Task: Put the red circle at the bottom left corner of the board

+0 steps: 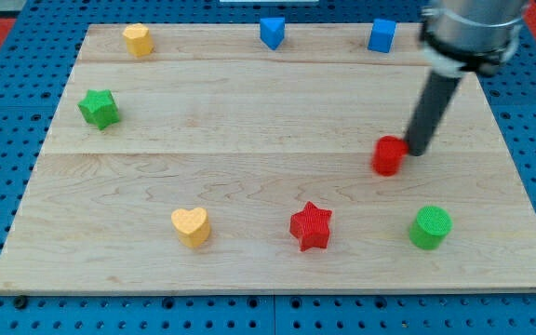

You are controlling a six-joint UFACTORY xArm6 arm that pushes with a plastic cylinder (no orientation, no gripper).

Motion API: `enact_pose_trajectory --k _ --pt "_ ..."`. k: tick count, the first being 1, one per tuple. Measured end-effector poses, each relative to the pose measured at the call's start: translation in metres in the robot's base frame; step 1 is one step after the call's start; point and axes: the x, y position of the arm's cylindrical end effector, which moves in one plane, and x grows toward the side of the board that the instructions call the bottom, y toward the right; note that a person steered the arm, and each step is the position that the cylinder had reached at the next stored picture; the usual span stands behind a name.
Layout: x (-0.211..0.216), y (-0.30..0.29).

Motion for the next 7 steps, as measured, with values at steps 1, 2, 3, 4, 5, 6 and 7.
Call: enact_pose_trajectory --k 1,2,3,4,5,6,7 --pt "0.007 -0.066" --pt "0.017 -0.107" --pt "0.036 -0.038" --pt "0.047 -0.098" --pt "0.048 -0.18" --pt "0.048 -0.257" --pt "0.048 -0.295"
